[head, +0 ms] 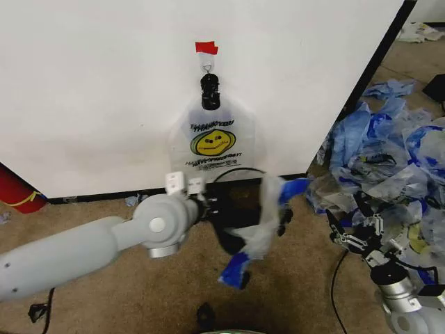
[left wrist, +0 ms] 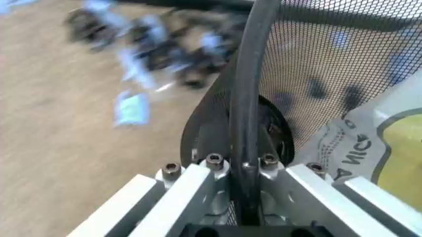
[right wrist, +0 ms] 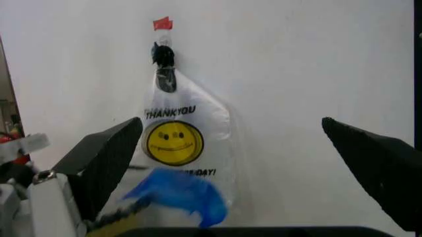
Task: Pick up the garbage bag from the wall and place it over the trash bin.
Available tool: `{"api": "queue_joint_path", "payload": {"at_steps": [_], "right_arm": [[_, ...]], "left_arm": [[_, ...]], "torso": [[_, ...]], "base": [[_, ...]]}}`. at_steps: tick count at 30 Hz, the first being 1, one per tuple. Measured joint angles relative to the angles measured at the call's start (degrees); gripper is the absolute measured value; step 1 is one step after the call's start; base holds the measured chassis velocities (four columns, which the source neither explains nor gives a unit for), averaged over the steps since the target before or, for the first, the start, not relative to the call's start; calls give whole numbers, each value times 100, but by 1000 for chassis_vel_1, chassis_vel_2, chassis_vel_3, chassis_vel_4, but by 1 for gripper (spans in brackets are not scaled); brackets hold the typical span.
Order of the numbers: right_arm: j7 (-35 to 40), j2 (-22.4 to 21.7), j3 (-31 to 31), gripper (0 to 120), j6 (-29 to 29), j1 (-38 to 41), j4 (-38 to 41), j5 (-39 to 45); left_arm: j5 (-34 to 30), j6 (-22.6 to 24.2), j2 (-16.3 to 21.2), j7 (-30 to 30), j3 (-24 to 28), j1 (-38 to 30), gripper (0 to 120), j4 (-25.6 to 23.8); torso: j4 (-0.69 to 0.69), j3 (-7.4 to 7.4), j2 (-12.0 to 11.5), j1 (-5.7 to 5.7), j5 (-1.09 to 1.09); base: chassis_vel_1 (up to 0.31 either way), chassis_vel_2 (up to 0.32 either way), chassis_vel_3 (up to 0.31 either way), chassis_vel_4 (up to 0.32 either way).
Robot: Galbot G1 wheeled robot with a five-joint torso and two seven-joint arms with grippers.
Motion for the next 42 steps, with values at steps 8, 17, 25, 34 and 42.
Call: {"api": "queue_joint_path", "payload": {"at_steps": [8,17,25,34,42], "right_arm": [[101,66,-210,100,-14,90,-9,-177],[196,140,-315,100,-34,78,24,-390],[237,168,-250,100,-42,-61,163,-440],[255,281,-165,100,-60,-300,279,-503],[254,339,-170,100,-58,-311,274,-587]], "left_arm": [[588,-132,432,-99,-997,1797,0,-220],[734,-333,103,4,-2441,3127,0,-426],[898,-363,-15,29,-2959,3864,0,-704],[1135,-420,-367,28,-2975,4082,0,-674],[1397,-434,-488,28,-2823,4196,0,-507]], "torso": [[0,-1,0,0,3],[-3,-1,0,0,0],[0,-1,0,0,2],[-1,-1,0,0,1],[-1,0,0,0,2]], "base": [[0,0,0,0],[0,0,0,0],[0,0,0,0],[0,0,0,0],[0,0,0,0]]}}
